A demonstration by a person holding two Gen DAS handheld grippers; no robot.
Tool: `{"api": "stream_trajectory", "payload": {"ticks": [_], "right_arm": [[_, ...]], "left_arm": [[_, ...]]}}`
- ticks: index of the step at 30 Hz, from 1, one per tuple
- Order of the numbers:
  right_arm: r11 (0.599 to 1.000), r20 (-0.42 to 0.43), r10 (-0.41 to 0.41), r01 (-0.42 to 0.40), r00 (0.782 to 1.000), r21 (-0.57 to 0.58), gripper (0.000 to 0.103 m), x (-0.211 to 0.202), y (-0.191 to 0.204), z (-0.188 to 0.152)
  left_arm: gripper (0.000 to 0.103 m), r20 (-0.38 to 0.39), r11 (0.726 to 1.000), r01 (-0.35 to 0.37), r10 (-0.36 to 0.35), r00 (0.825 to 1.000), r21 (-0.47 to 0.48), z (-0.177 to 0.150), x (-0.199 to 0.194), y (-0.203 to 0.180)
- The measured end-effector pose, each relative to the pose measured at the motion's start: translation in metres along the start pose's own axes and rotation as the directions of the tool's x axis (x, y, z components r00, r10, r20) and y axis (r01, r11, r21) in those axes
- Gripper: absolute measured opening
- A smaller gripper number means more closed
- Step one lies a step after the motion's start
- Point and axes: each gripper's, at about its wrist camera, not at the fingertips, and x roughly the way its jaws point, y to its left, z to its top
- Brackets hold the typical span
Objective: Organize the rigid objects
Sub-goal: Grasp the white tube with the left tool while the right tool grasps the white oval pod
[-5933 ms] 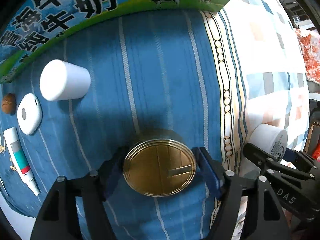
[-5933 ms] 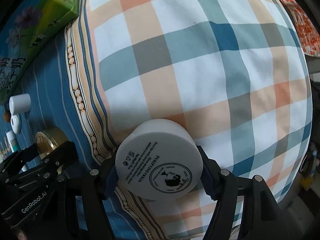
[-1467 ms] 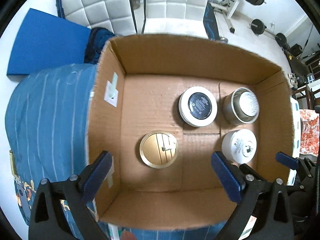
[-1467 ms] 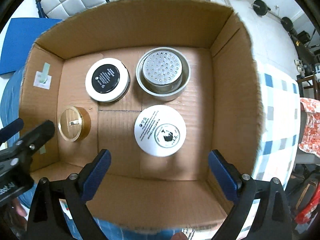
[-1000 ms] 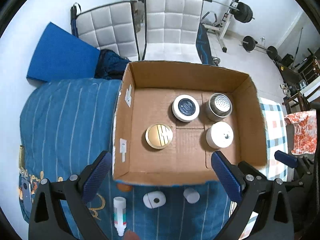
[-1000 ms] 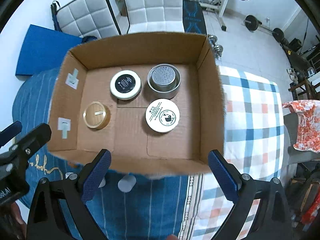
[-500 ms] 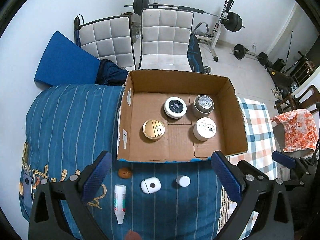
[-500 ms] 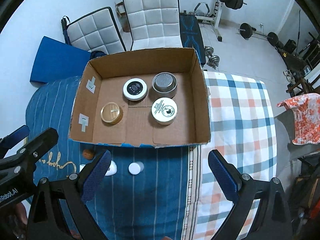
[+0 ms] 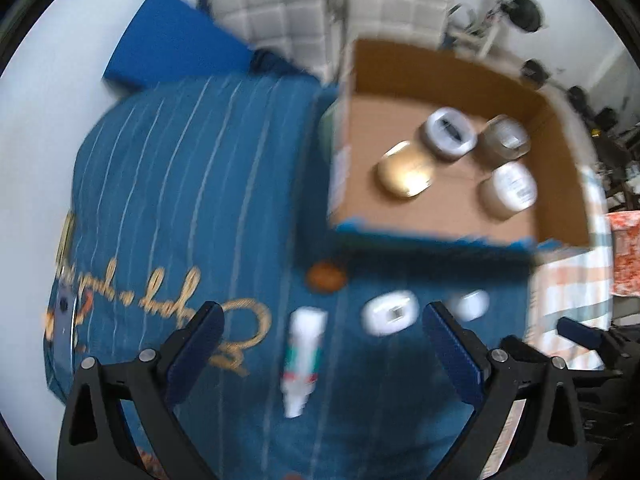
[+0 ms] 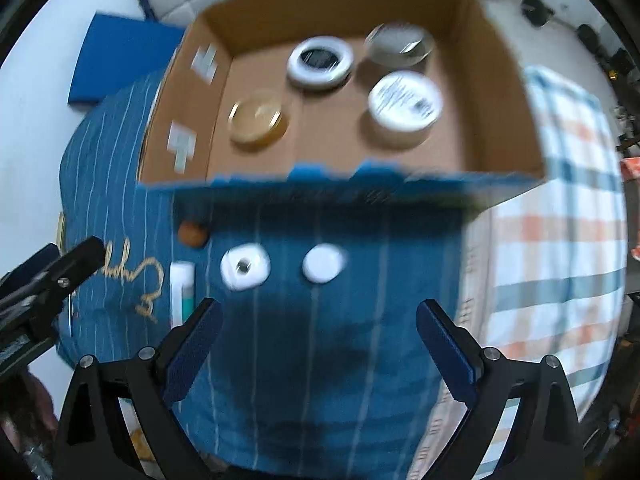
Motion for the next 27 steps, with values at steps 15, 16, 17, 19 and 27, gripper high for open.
{"api": "stream_trajectory", "payload": {"ticks": [15,16,17,19,27], "right_arm": [[0.992,-0.144,0.004,-0.023,0.99,-0.127,0.084,0.132,0.097,0.013],[0.992,-0.149,-0.006,-0.013,0.989,-0.128,0.084,0.139,0.099,0.014],[0.991,-0.14,-0.019,0.0,0.99,-0.132,0.079,0.144,0.101,0.014],[0.987,-0.115,-0.064,0.046,0.991,-0.155,0.066,0.15,0.105,0.016],[0.983,-0.142,-0.06,0.034,0.988,-0.182,0.06,0.144,0.1,-0.012]], "left_arm": [[0.093,-0.201,0.991,-0.023,-0.004,0.98,-0.132,-0.066,0.11,0.076],[0.093,-0.206,0.991,-0.021,-0.007,0.978,-0.133,-0.069,0.114,0.076],[0.093,-0.212,0.991,-0.022,-0.007,0.977,-0.133,-0.071,0.118,0.076],[0.093,-0.222,0.991,-0.02,-0.01,0.975,-0.135,-0.075,0.123,0.076],[0.093,-0.227,0.997,-0.007,-0.011,0.974,-0.076,-0.081,0.131,0.053]]}}
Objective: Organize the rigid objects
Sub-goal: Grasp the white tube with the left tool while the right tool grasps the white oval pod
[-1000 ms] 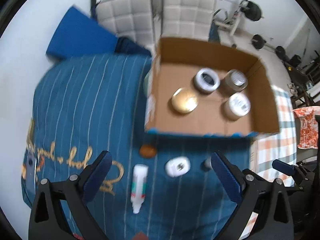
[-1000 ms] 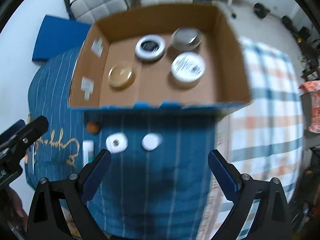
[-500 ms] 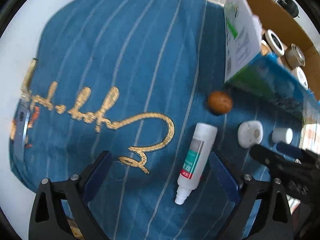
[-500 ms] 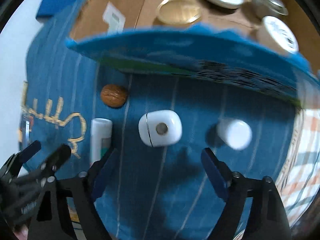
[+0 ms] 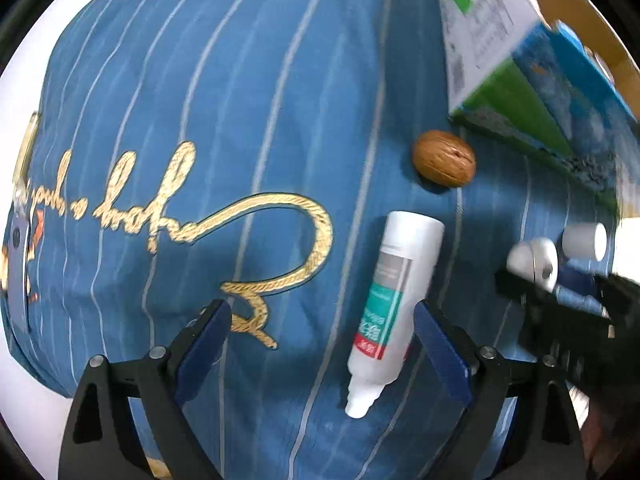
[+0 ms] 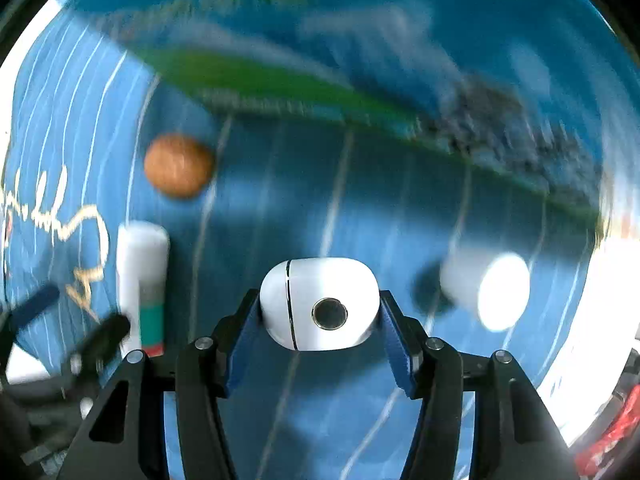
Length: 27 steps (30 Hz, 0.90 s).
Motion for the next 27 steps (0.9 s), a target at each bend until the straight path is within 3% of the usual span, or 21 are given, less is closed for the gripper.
{"api": "stream_trajectory", "payload": {"ticks": [2,4,5,7,9,10,19,23,27], "right_arm": [[1.0,-0.025,0.005,-0.005,1.0,0.008,0.06,0.004,-0.003,-0.015],[1.0,-0.039,-0.001,0.002,0.999,0.028,0.06,0.008,-0.009,-0.031],[0.999,-0.044,0.002,-0.001,0.999,0.035,0.06,0.009,-0.012,-0.037],[0.998,-0.047,0.0,0.002,0.999,0.055,0.06,0.01,-0.018,-0.048],[0.998,-0.057,0.001,0.003,0.998,0.067,0.06,0.01,-0.023,-0.056],[0.997,-0.062,-0.002,0.006,0.998,0.071,0.06,0.007,-0.029,-0.06],[0.994,-0.102,-0.011,0.022,0.995,0.103,0.06,-0.001,-0.073,-0.104],[0.994,-0.116,-0.027,0.038,0.993,0.101,0.06,0.005,-0.074,-0.11],[0.995,-0.115,-0.064,0.073,0.991,0.073,0.06,0.006,-0.059,-0.106]], "left_arm": [[0.092,-0.009,1.0,-0.005,0.005,1.0,0.027,-0.001,0.006,-0.01],[0.081,-0.021,0.999,-0.006,0.007,1.0,0.054,0.001,0.015,-0.021],[0.064,-0.033,0.998,-0.003,0.005,0.999,0.066,0.001,0.02,-0.026],[0.053,-0.077,0.995,0.011,-0.003,0.997,0.099,0.0,0.034,-0.04],[0.034,-0.036,0.992,0.005,0.0,0.999,0.129,-0.001,0.027,-0.051],[0.03,-0.038,0.991,0.007,-0.002,0.999,0.135,-0.002,0.026,-0.054],[0.032,-0.098,0.986,0.043,-0.027,0.995,0.162,-0.068,0.023,-0.077],[0.034,-0.086,0.985,0.007,0.008,0.996,0.175,-0.074,0.022,-0.094],[0.03,-0.075,0.984,0.009,0.004,0.997,0.178,-0.069,0.018,-0.115]]}}
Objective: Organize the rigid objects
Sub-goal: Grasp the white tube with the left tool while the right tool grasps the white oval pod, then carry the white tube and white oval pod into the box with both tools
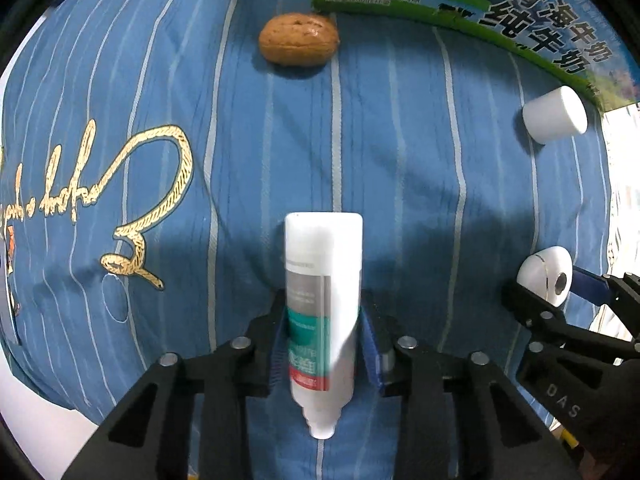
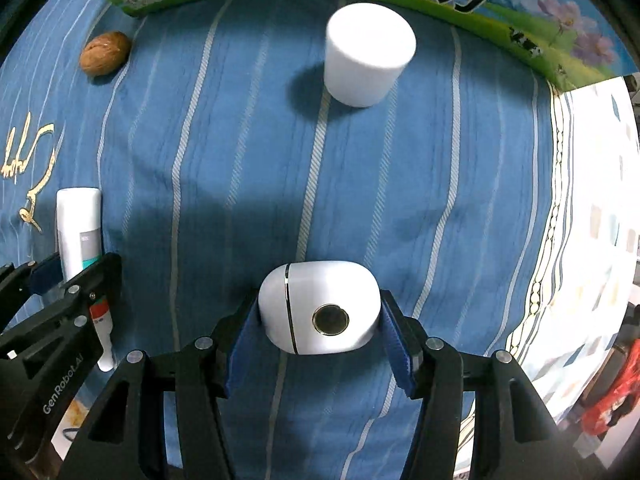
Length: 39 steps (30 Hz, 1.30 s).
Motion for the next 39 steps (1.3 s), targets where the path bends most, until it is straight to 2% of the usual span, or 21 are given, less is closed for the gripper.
{"api": "stream_trajectory", "payload": {"ticks": [5,16,21,27,29,34,39], "right_arm": [[1.0,0.006,0.005,-0.005,1.0,-0.008,0.06,-0.006,0.004,-0.014],[0.998,0.101,0.06,-0.059,0.993,-0.013,0.059,-0.068,-0.027,-0.032],[0.995,0.157,0.103,-0.103,0.982,-0.006,0.059,-0.118,-0.033,-0.027],[0.987,0.241,0.153,-0.159,0.958,0.005,0.059,-0.18,-0.036,-0.013],[0.983,0.278,0.172,-0.183,0.945,0.013,0.059,-0.203,-0.044,-0.007],[0.974,0.347,0.197,-0.224,0.917,0.039,0.059,-0.231,-0.054,0.031],[0.968,0.353,0.209,-0.244,0.912,0.057,0.059,-0.242,-0.069,0.08]], "left_arm": [[0.03,0.052,1.0,0.013,-0.012,0.999,-0.016,0.009,-0.023,0.016],[0.03,0.192,0.996,0.082,-0.084,0.978,0.018,0.004,-0.099,-0.019],[0.03,0.245,0.992,0.12,-0.127,0.961,0.044,0.002,-0.134,-0.014],[0.03,0.317,0.982,0.166,-0.186,0.93,0.088,0.01,-0.186,-0.007],[0.03,0.335,0.976,0.188,-0.214,0.918,0.107,0.019,-0.202,-0.005],[0.03,0.372,0.961,0.246,-0.276,0.886,0.126,0.063,-0.236,-0.008],[0.03,0.385,0.965,0.23,-0.263,0.885,0.129,0.119,-0.251,-0.007]]}}
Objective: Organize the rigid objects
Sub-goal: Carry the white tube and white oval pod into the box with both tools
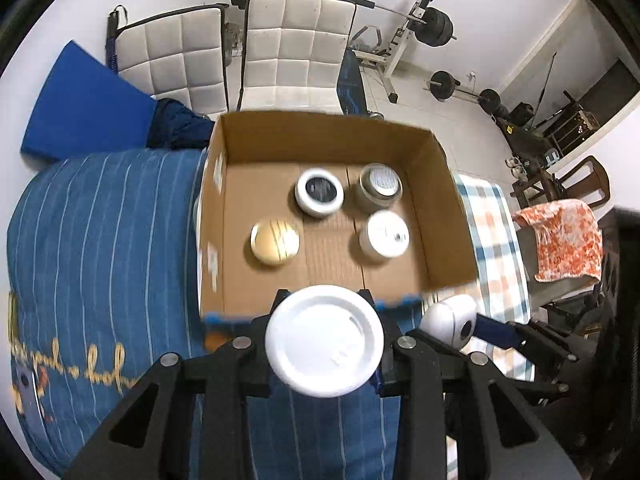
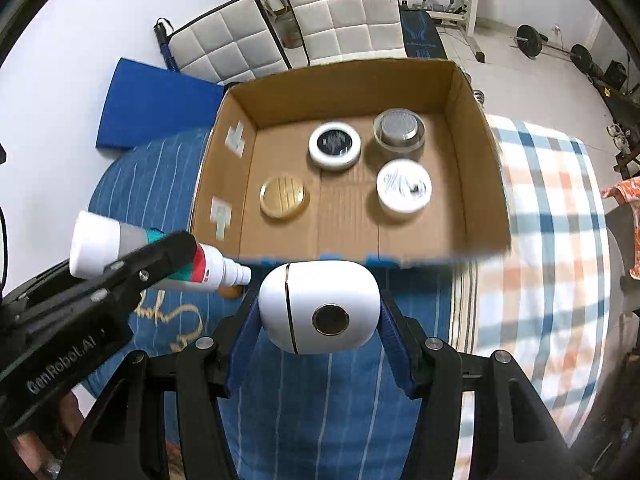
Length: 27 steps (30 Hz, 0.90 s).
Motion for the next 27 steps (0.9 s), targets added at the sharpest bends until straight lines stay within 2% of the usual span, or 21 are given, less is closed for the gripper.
{"api": "stream_trajectory", "payload": {"ticks": [5,11,15,18,22,27], "right_arm": [[1.0,-0.039,-0.005,0.005,0.999,0.019,0.059,0.04,-0.011,0.048],[0.998,-0.13,-0.01,0.018,0.991,0.057,0.059,0.108,-0.024,0.096],[0.997,-0.195,-0.034,0.047,0.98,0.064,0.059,0.152,-0.03,0.115],[0.996,-0.23,-0.056,0.07,0.971,0.052,0.059,0.178,-0.032,0.122],[0.997,-0.26,-0.058,0.071,0.964,0.042,0.06,0.199,-0.033,0.126],[0.998,-0.274,-0.065,0.07,0.959,0.008,0.06,0.208,-0.02,0.136]], "left_arm": [[0.03,-0.048,1.0,-0.015,0.016,0.999,0.009,0.061,0.04,0.014],[0.03,-0.19,1.0,-0.024,0.021,0.982,-0.014,0.112,0.117,0.037],[0.03,-0.274,0.998,-0.068,0.062,0.96,-0.014,0.13,0.167,0.052],[0.03,-0.294,0.997,-0.074,0.064,0.954,-0.022,0.148,0.182,0.06],[0.03,-0.317,0.994,-0.105,0.108,0.942,0.027,0.167,0.201,0.059],[0.03,-0.35,0.988,-0.14,0.153,0.924,0.063,0.174,0.226,0.059]]}}
